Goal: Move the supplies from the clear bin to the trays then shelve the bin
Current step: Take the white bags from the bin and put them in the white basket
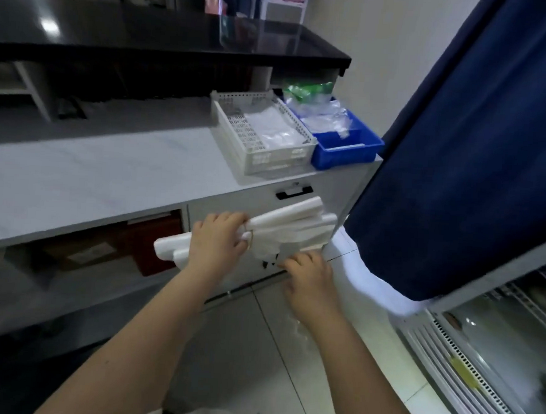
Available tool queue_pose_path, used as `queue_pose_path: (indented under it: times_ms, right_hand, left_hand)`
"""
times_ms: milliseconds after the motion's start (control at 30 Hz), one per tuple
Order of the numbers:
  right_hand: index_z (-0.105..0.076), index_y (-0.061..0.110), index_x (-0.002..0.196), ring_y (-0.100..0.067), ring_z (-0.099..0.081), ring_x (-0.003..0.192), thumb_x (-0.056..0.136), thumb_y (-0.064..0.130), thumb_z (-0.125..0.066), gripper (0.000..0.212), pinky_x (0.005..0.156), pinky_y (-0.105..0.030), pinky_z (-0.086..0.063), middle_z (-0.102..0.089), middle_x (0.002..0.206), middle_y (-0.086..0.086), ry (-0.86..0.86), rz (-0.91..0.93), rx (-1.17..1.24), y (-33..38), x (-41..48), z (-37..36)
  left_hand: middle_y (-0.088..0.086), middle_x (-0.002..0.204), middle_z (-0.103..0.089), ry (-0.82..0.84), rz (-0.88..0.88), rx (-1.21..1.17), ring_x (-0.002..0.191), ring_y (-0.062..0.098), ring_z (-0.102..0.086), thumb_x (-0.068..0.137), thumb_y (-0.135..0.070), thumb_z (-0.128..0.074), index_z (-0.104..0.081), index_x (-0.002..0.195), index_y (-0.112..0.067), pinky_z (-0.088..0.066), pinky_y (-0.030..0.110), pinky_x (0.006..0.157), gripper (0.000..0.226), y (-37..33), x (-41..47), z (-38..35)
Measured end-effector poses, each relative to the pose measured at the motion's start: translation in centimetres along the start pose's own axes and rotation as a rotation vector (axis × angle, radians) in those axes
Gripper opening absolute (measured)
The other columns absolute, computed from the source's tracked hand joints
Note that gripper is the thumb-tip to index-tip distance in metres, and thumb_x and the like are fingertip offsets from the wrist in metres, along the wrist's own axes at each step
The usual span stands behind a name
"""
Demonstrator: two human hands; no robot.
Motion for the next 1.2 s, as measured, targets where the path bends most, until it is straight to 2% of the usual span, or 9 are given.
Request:
queue_pose_path:
  times_ms: [300, 567, 700, 800, 867, 933, 1067, 1133, 1200]
  right_hand:
    - [-0.063, 0.021, 0.115, -0.022, -0.042, 0.116, 0.083, 0.012, -0.058, 0.033, 0.096, -0.037, -0.034, -0.059, 0.119, 0.005, -0.085, -0.024, 0.077, -9.1, 8.3, 3.5]
    - [-0.064, 0.020, 0.111, -0.025, -0.046, 0.109, 0.078, 0.014, -0.065, 0.033, 0.092, -0.040, -0.037, -0.062, 0.112, 0.001, -0.227, 0.116, 0.080, -10.6, 26.0, 5.3]
    - [-0.060, 0.020, 0.118, -0.024, -0.047, 0.111, 0.082, 0.024, -0.065, 0.037, 0.092, -0.039, -0.040, -0.060, 0.117, 0.001, -0.193, 0.100, 0.151, -11.3, 34.9, 5.6]
    - [-0.055, 0.023, 0.122, -0.016, -0.050, 0.107, 0.088, 0.035, -0.060, 0.037, 0.088, -0.033, -0.044, -0.055, 0.115, 0.009, -0.105, -0.049, 0.490, -12.2, 40.7, 5.3]
    - [-0.056, 0.034, 0.106, -0.015, -0.056, 0.093, 0.089, 0.039, -0.057, 0.017, 0.077, -0.030, -0.046, -0.058, 0.099, 0.014, -0.034, -0.154, 0.807, -12.2, 43.8, 4.9]
    - [-0.055, 0.036, 0.098, -0.018, -0.061, 0.091, 0.091, 0.034, -0.057, 0.008, 0.078, -0.034, -0.051, -0.062, 0.094, 0.011, 0.020, -0.206, 1.088, -12.1, 46.3, 4.3]
    - [-0.054, 0.027, 0.116, -0.024, -0.067, 0.099, 0.087, 0.021, -0.063, 0.030, 0.082, -0.040, -0.056, -0.071, 0.106, -0.004, 0.173, -0.266, 1.571, -12.8, 50.5, 2.5]
    - [-0.053, 0.025, 0.119, -0.028, -0.066, 0.101, 0.087, 0.014, -0.061, 0.034, 0.085, -0.044, -0.055, -0.070, 0.111, -0.007, 0.260, -0.290, 1.714, -13.4, 52.2, 1.5]
    - [-0.052, 0.025, 0.122, -0.031, -0.066, 0.102, 0.087, 0.008, -0.061, 0.039, 0.086, -0.045, -0.055, -0.069, 0.114, -0.010, 0.351, -0.286, 1.772, -13.8, 53.7, 0.3]
  left_hand:
    - [0.000, 0.111, -0.064, -0.082, -0.004, -0.005, 0.096, 0.030, -0.053, 0.076, -0.024, -0.067, -0.057, 0.114, -0.026, -0.031, 0.036, 0.075, 0.039, -4.1, 12.3, -1.7]
    - [0.000, 0.108, -0.064, -0.134, 0.040, -0.007, 0.099, 0.029, -0.052, 0.077, -0.023, -0.066, -0.057, 0.113, -0.027, -0.036, 0.038, 0.075, 0.037, -1.3, 27.6, -2.1]
    - [-0.002, 0.106, -0.064, -0.156, 0.087, -0.097, 0.095, 0.028, -0.055, 0.077, -0.024, -0.063, -0.058, 0.112, -0.027, -0.043, 0.038, 0.075, 0.035, 0.0, 34.6, -2.1]
    - [-0.010, 0.096, -0.065, -0.126, 0.191, -0.334, 0.085, 0.018, -0.060, 0.076, -0.029, -0.064, -0.059, 0.104, -0.033, -0.047, 0.032, 0.069, 0.028, 1.0, 39.2, -2.3]
    - [-0.013, 0.087, -0.065, -0.067, 0.274, -0.526, 0.078, 0.011, -0.062, 0.075, -0.028, -0.067, -0.060, 0.094, -0.035, -0.047, 0.028, 0.063, 0.022, 1.4, 41.8, -2.6]
    - [-0.007, 0.088, -0.067, 0.006, 0.378, -0.720, 0.079, 0.015, -0.065, 0.076, -0.024, -0.070, -0.063, 0.092, -0.032, -0.051, 0.030, 0.065, 0.019, 1.6, 43.7, -3.2]
    - [0.015, 0.103, -0.068, 0.147, 0.590, -1.026, 0.083, 0.027, -0.068, 0.079, -0.012, -0.072, -0.060, 0.106, -0.016, -0.057, 0.036, 0.069, 0.029, 2.0, 45.9, -5.8]
    - [0.018, 0.104, -0.068, 0.182, 0.701, -1.137, 0.082, 0.028, -0.067, 0.081, -0.009, -0.070, -0.057, 0.110, -0.015, -0.057, 0.039, 0.073, 0.032, 2.5, 46.1, -7.1]
    - [0.015, 0.101, -0.069, 0.178, 0.798, -1.202, 0.079, 0.026, -0.068, 0.082, -0.007, -0.068, -0.056, 0.111, -0.018, -0.059, 0.038, 0.068, 0.033, 3.0, 46.1, -8.3]
Point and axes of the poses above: each hand's wrist, its own x-axis towards the middle knuckle, its own z-axis out of the back of the hand, y = z × x, the point moved 2 cm from there along x, towards the middle knuckle
